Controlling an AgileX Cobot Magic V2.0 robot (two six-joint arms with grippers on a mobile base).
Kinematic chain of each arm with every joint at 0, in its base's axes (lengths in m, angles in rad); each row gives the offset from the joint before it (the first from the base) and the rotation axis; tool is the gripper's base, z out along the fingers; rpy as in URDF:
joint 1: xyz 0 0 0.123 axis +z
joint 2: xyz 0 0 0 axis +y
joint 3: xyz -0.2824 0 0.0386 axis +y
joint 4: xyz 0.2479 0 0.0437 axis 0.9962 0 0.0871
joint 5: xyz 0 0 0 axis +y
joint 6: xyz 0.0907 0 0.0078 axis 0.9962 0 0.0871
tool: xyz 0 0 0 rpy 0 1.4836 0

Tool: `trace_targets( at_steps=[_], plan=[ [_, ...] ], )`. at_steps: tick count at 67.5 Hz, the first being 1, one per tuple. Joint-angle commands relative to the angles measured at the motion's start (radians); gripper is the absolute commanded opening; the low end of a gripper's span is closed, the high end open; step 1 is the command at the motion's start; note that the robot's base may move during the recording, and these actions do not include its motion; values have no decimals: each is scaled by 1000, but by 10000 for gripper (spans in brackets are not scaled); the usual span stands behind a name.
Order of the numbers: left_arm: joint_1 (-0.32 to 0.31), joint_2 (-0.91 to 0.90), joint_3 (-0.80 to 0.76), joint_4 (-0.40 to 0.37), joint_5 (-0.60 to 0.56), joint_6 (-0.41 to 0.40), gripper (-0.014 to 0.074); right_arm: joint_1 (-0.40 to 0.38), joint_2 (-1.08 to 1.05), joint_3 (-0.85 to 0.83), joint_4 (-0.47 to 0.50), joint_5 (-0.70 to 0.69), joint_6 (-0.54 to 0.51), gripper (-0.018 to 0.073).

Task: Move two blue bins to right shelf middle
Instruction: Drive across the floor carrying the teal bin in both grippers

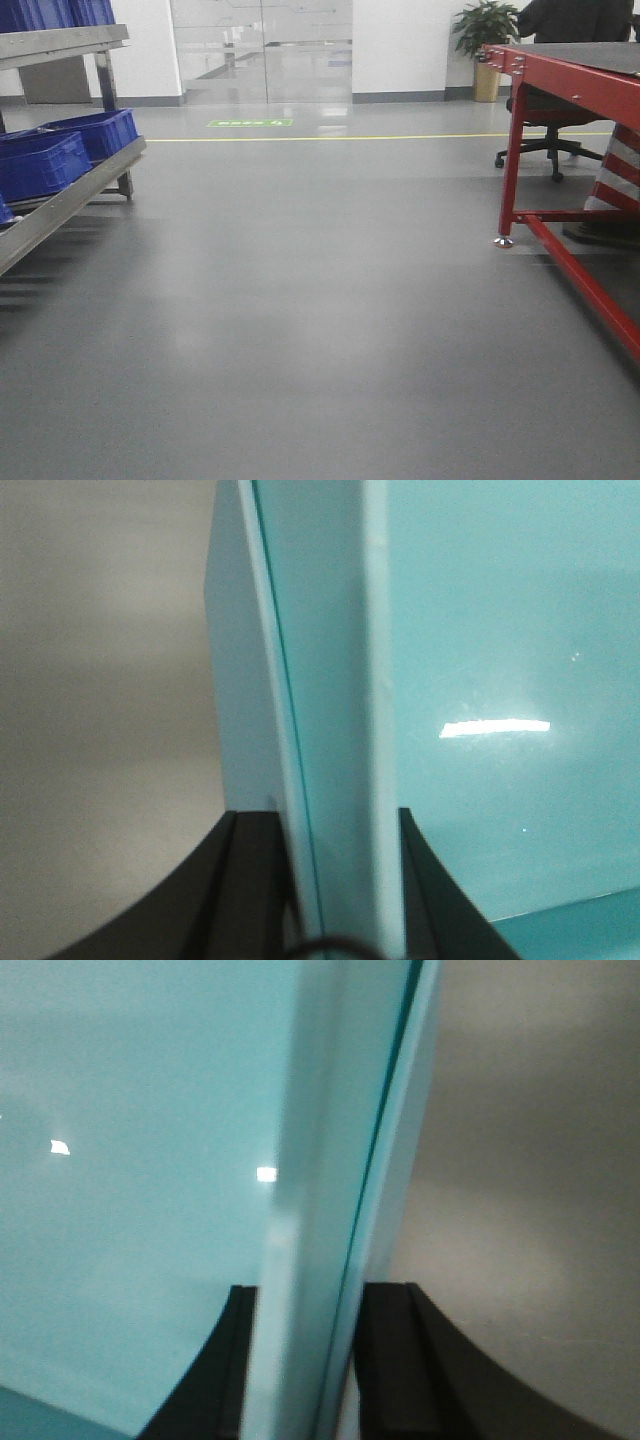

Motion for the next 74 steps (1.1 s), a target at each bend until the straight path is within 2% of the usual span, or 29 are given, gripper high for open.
trace_targets(
  at_steps=[1,74],
  plan=[
    [-3,-18,-16,-68,-98,0,-111,4,-16,-14,30,-57,-25,-153],
    [-3,-18,-16,-68,-98,0,-111,4,-16,-14,30,-57,-25,-153]
  ],
)
